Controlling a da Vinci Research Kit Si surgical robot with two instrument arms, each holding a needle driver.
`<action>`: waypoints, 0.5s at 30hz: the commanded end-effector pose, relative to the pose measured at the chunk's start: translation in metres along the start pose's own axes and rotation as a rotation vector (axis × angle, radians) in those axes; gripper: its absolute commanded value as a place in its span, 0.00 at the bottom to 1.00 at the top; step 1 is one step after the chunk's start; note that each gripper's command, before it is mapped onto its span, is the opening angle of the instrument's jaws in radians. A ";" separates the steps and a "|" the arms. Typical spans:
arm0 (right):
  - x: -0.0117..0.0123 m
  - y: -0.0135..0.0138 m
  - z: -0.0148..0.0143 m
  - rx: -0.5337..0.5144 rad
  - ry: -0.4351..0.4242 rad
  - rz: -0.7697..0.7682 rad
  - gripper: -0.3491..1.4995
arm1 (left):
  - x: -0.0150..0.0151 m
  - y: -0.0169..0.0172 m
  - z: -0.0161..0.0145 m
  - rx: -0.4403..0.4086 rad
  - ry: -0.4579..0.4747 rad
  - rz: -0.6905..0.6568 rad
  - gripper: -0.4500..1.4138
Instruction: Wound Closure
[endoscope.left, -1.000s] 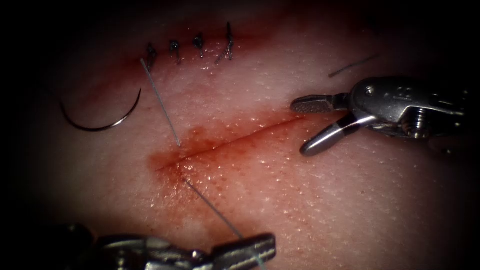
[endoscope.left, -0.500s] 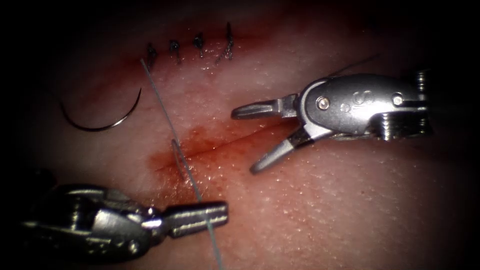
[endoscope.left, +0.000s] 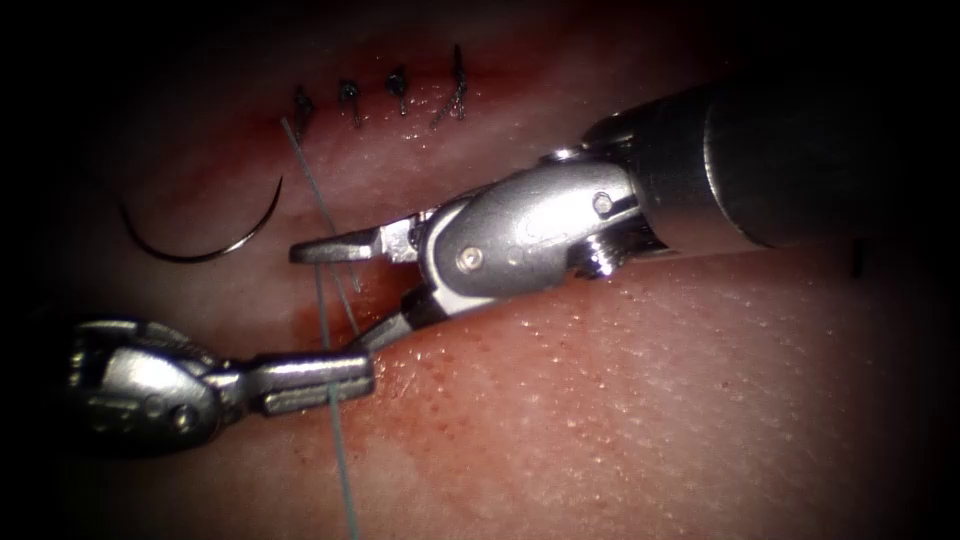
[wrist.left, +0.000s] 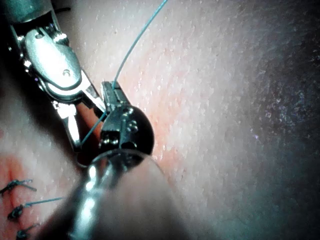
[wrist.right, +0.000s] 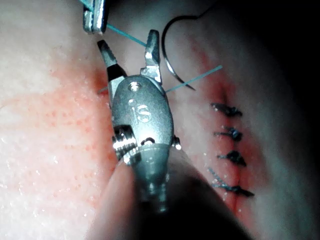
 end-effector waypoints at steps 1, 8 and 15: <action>0.0000 0.0000 0.0013 -0.007 0.001 0.004 0.74 | -0.0003 0.0005 0.0008 -0.004 0.002 -0.002 0.00; 0.0000 -0.0002 0.0021 0.105 0.030 -0.015 0.00 | -0.0003 0.0005 0.0007 -0.006 0.003 -0.008 0.00; -0.0014 -0.0004 0.0019 0.101 -0.018 -0.015 0.00 | 0.0001 -0.0002 0.0005 0.043 -0.022 -0.034 0.62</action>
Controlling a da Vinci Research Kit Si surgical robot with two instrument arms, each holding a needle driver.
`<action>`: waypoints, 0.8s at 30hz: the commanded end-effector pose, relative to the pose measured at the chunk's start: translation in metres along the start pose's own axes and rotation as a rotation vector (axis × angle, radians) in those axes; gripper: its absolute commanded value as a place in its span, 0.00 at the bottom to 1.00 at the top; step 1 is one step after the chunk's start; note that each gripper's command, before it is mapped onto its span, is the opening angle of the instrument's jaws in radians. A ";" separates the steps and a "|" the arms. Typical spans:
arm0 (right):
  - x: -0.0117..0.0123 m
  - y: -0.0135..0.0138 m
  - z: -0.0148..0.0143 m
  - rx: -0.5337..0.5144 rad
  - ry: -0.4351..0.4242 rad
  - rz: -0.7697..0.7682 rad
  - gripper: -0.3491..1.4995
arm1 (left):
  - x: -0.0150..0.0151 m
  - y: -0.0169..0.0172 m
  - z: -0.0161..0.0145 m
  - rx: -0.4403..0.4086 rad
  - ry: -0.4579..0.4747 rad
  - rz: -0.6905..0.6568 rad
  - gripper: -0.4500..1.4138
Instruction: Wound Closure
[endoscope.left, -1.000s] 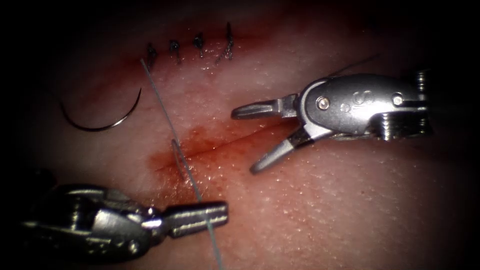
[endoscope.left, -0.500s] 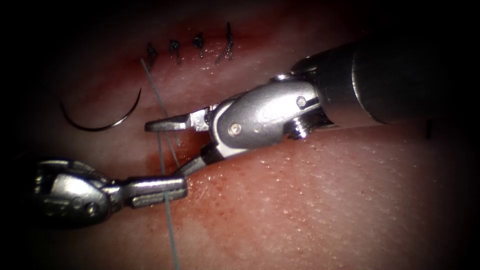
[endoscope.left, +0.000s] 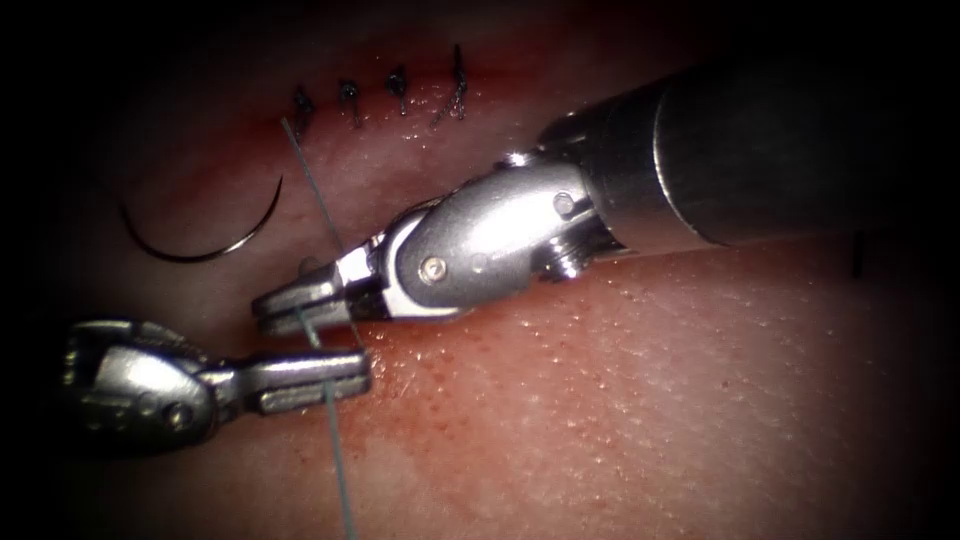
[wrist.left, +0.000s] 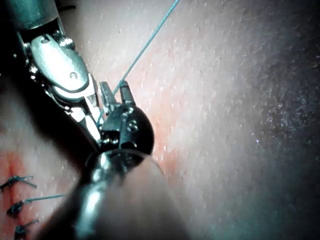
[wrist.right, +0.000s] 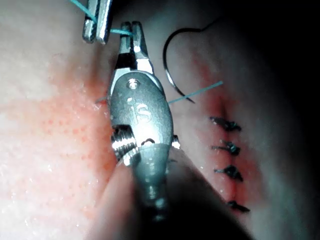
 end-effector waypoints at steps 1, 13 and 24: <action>-0.0011 -0.0002 0.0007 -0.002 -0.015 0.011 0.00 | -0.0002 0.0004 0.0008 0.014 0.003 -0.003 0.68; -0.0070 0.0013 -0.0021 -0.052 -0.094 0.137 0.00 | 0.0034 0.0009 0.0023 0.094 -0.010 0.001 0.80; -0.0094 0.0021 -0.0027 -0.072 -0.107 0.212 0.00 | 0.0057 0.0021 0.0047 0.090 -0.022 0.103 0.63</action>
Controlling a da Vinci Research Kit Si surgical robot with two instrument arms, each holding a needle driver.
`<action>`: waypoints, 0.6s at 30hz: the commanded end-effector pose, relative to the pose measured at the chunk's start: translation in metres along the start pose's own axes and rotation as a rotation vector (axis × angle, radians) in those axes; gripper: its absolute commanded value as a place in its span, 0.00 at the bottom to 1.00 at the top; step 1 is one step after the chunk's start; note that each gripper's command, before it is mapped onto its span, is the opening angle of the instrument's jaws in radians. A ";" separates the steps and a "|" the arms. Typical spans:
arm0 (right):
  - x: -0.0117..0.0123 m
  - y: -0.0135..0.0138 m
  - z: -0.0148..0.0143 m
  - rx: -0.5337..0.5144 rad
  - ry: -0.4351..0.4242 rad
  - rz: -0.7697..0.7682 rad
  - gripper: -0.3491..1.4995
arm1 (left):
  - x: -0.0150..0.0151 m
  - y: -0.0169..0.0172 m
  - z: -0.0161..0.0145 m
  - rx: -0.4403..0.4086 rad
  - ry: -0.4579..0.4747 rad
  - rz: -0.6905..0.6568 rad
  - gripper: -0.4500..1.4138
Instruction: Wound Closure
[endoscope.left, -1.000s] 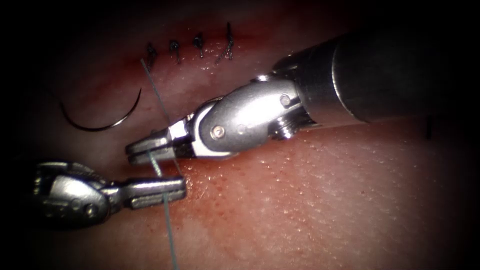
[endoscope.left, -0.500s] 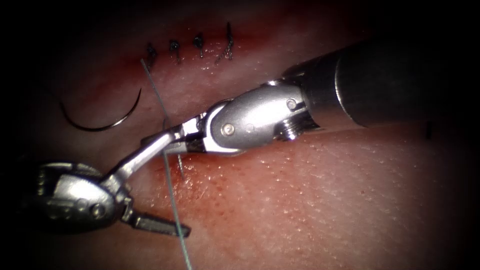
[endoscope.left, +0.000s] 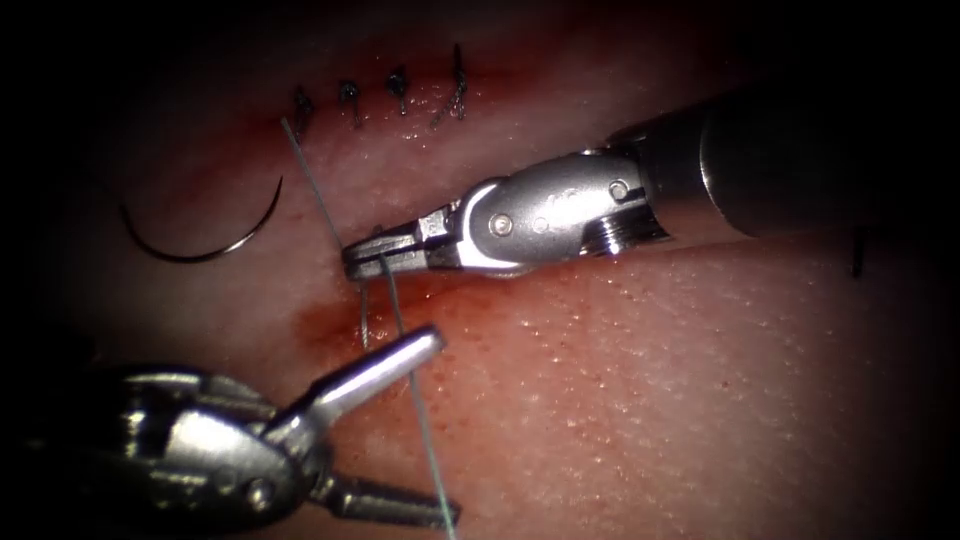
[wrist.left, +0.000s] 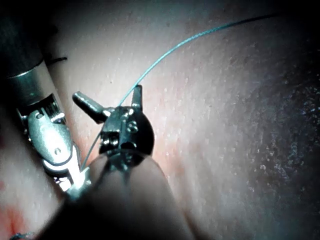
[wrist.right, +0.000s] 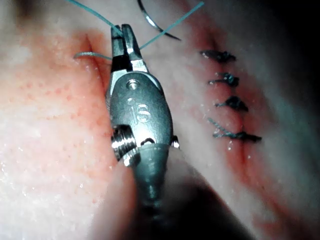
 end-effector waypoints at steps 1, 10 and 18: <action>-0.0005 0.0002 0.0007 -0.001 0.001 0.008 0.00 | -0.0001 0.0007 0.0009 -0.007 -0.001 0.000 0.60; -0.0009 0.0008 0.0005 -0.007 -0.002 0.055 0.00 | -0.0002 0.0023 0.0028 -0.040 -0.013 0.021 0.47; -0.0015 0.0008 0.0006 -0.008 -0.004 0.074 0.00 | 0.0000 0.0028 0.0035 -0.061 -0.004 0.026 0.47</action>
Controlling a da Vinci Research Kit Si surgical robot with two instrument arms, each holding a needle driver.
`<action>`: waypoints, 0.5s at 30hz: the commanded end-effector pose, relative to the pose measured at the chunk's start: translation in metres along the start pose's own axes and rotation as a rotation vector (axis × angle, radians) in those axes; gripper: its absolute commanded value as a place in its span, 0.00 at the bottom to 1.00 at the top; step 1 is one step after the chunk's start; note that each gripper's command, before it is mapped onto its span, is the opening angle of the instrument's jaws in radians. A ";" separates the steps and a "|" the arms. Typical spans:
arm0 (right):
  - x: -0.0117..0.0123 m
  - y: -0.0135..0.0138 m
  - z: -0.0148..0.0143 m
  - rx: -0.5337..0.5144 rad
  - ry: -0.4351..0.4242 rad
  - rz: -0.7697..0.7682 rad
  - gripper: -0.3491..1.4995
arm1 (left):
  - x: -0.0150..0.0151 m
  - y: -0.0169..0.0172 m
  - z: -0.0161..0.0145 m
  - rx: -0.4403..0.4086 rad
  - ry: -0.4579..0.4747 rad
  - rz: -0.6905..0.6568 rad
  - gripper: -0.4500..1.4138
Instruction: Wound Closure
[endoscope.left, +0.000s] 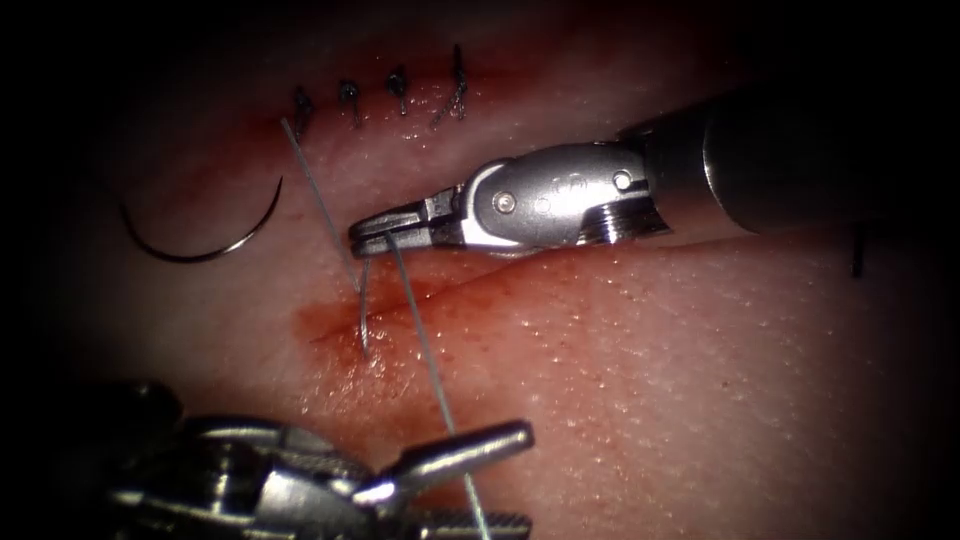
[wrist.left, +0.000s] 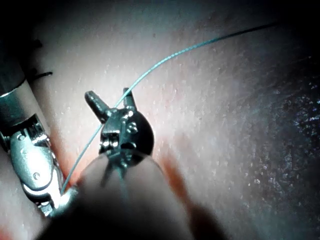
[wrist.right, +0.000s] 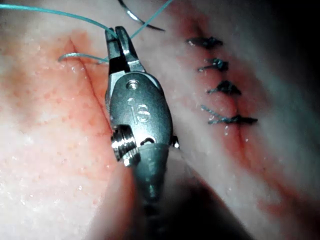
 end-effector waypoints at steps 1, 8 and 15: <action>-0.0005 -0.0001 0.0008 0.001 0.002 0.001 0.00 | -0.0001 0.0006 0.0008 -0.004 0.004 0.000 0.44; -0.0009 0.0000 0.0008 0.002 -0.011 -0.003 0.00 | 0.0001 0.0008 0.0006 -0.010 0.010 0.002 0.38; -0.0013 0.0001 0.0007 0.002 -0.012 0.005 0.00 | 0.0005 0.0008 0.0004 -0.012 0.012 0.000 0.46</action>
